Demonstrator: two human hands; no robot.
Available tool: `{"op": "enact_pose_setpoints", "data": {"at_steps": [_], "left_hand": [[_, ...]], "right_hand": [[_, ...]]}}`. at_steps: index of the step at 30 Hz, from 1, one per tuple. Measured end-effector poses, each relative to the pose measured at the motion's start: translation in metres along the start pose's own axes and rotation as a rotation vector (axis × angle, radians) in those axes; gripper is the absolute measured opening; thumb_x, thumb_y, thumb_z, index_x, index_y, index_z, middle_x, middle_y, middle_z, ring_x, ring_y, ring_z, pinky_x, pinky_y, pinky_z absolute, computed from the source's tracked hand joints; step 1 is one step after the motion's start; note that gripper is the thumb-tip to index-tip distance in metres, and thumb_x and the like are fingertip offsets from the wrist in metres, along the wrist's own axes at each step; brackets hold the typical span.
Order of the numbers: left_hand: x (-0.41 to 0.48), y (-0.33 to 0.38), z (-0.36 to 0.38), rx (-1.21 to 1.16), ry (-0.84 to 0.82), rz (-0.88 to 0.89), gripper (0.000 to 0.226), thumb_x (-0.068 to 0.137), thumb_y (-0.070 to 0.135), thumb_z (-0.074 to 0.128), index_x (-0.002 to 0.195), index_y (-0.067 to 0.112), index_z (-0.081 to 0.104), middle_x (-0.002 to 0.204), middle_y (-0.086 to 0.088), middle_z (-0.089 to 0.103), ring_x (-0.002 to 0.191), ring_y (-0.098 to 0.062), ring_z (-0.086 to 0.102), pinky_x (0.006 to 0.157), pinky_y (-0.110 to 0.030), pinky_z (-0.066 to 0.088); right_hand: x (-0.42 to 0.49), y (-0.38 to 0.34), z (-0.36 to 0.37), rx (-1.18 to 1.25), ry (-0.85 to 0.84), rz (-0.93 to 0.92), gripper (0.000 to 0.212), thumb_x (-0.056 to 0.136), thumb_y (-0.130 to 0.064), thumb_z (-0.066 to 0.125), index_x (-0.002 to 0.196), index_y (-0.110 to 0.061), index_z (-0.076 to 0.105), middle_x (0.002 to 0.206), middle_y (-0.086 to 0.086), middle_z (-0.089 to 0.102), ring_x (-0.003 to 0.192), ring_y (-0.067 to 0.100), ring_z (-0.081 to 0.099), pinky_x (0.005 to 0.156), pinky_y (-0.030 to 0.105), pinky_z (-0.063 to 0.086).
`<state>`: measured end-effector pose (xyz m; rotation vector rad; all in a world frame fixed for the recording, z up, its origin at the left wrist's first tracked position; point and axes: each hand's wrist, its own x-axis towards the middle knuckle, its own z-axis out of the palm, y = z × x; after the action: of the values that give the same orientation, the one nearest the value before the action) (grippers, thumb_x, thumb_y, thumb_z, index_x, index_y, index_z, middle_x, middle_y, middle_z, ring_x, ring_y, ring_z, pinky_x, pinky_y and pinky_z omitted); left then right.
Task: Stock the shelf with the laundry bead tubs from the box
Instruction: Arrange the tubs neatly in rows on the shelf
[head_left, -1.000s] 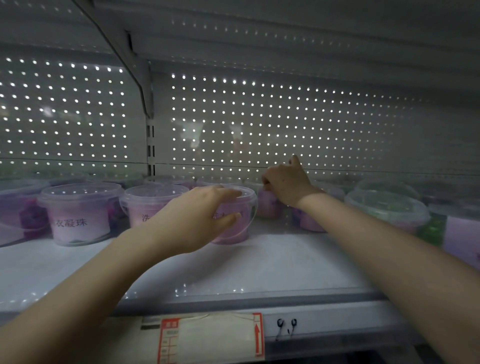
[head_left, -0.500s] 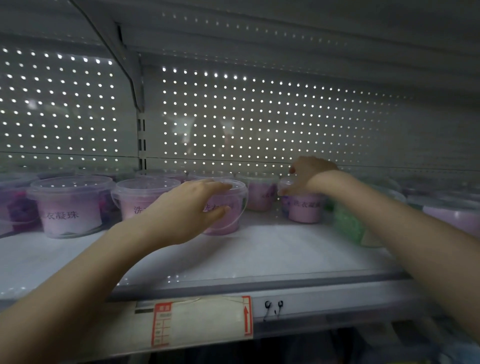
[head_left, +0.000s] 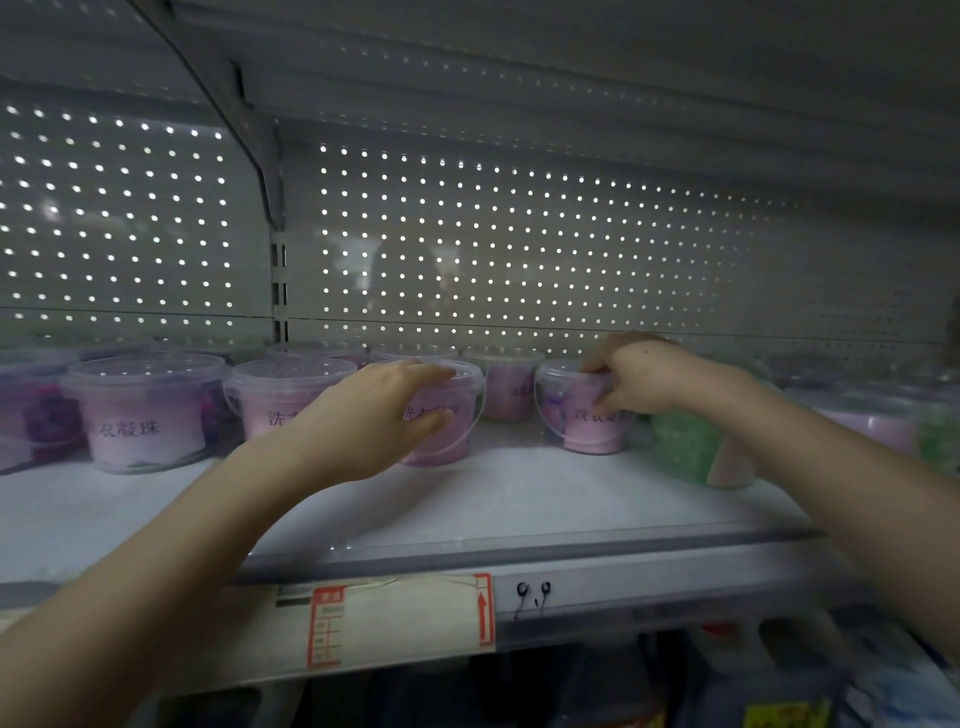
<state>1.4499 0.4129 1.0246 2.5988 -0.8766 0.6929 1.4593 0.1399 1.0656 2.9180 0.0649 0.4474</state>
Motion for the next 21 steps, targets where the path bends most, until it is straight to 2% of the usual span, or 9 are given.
{"op": "enact_pose_setpoints", "data": {"at_steps": [2, 8, 13, 16, 21], "left_hand": [[0.0, 0.0, 0.001, 0.001, 0.008, 0.006, 0.047, 0.093, 0.033, 0.052, 0.139, 0.029, 0.043, 0.14, 0.009, 0.049, 0.126, -0.017, 0.048, 0.099, -0.031, 0.037], [-0.001, 0.002, 0.001, 0.015, 0.009, 0.024, 0.048, 0.093, 0.031, 0.051, 0.14, 0.029, 0.041, 0.142, 0.008, 0.047, 0.127, -0.017, 0.046, 0.096, -0.027, 0.035], [-0.003, 0.002, 0.005, 0.02, -0.002, 0.006, 0.051, 0.093, 0.032, 0.05, 0.143, 0.028, 0.037, 0.144, 0.008, 0.044, 0.129, -0.018, 0.043, 0.1, -0.031, 0.037], [-0.002, 0.002, 0.004, -0.005, 0.006, -0.005, 0.05, 0.093, 0.03, 0.052, 0.142, 0.027, 0.04, 0.143, 0.008, 0.046, 0.128, -0.017, 0.044, 0.1, -0.03, 0.036], [-0.005, 0.005, 0.004, -0.038, 0.006, -0.025, 0.049, 0.092, 0.03, 0.052, 0.14, 0.028, 0.041, 0.142, 0.007, 0.047, 0.127, -0.017, 0.046, 0.101, -0.032, 0.038]], "right_hand": [[-0.006, -0.006, -0.003, 0.025, 0.018, -0.041, 0.043, 0.076, -0.031, 0.073, 0.117, -0.021, 0.063, 0.114, -0.001, 0.064, 0.102, 0.022, 0.059, 0.084, 0.03, 0.049], [-0.007, -0.034, -0.001, 0.133, 0.099, -0.134, 0.038, 0.073, -0.029, 0.075, 0.108, -0.016, 0.067, 0.101, 0.004, 0.07, 0.094, 0.024, 0.063, 0.079, 0.035, 0.051], [-0.003, -0.045, 0.007, 0.156, 0.181, -0.117, 0.044, 0.076, -0.029, 0.074, 0.118, -0.023, 0.064, 0.109, 0.001, 0.068, 0.1, 0.025, 0.06, 0.074, 0.03, 0.045], [-0.003, -0.043, 0.012, 0.167, 0.231, -0.097, 0.047, 0.077, -0.03, 0.073, 0.122, -0.027, 0.062, 0.115, 0.0, 0.066, 0.106, 0.026, 0.06, 0.078, 0.031, 0.045], [-0.012, -0.038, 0.015, 0.32, 0.23, -0.077, 0.061, 0.073, -0.031, 0.078, 0.129, -0.023, 0.056, 0.13, 0.0, 0.059, 0.121, 0.021, 0.053, 0.096, 0.034, 0.045]]}}
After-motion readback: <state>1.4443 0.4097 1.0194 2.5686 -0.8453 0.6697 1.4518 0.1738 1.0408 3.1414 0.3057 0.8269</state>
